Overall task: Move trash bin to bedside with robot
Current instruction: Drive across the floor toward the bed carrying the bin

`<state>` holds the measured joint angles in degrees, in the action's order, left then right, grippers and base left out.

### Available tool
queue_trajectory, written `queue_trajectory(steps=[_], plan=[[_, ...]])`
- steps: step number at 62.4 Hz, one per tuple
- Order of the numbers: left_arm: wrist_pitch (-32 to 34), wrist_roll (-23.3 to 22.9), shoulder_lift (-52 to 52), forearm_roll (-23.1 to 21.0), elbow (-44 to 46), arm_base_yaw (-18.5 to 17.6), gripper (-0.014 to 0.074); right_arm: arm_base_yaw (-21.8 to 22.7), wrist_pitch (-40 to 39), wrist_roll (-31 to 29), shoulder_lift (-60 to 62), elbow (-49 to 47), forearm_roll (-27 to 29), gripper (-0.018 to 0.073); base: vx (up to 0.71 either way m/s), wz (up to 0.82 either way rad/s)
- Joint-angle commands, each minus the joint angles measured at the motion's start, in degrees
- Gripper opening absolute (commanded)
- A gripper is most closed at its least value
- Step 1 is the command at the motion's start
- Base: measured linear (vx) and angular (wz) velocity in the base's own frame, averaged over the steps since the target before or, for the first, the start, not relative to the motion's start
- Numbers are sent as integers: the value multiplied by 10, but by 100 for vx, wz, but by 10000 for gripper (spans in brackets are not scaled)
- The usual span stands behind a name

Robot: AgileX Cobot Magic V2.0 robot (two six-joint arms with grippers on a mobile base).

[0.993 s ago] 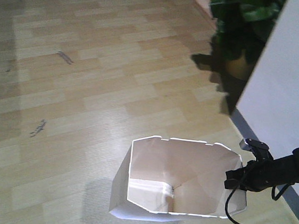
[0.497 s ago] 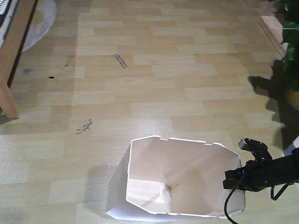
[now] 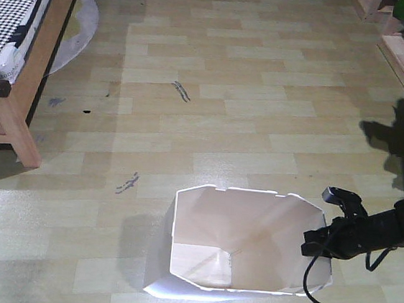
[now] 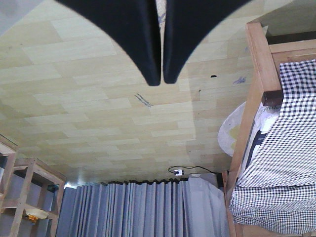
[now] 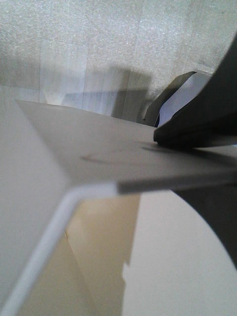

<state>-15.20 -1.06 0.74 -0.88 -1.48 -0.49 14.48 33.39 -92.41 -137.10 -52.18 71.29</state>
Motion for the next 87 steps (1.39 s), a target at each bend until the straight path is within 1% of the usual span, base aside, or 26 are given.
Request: queue_trajectory(steps=[1, 47, 87], plan=[[40, -3, 8, -2, -11, -3, -6, 2, 125, -3, 41, -5, 23, -5, 17, 2], [40, -3, 8, -2, -11, -3, -6, 2, 125, -3, 41, -5, 23, -5, 20, 1], [40, -3, 8, -2, -11, -3, -6, 2, 127, -3, 41, -5, 23, -5, 21, 9]])
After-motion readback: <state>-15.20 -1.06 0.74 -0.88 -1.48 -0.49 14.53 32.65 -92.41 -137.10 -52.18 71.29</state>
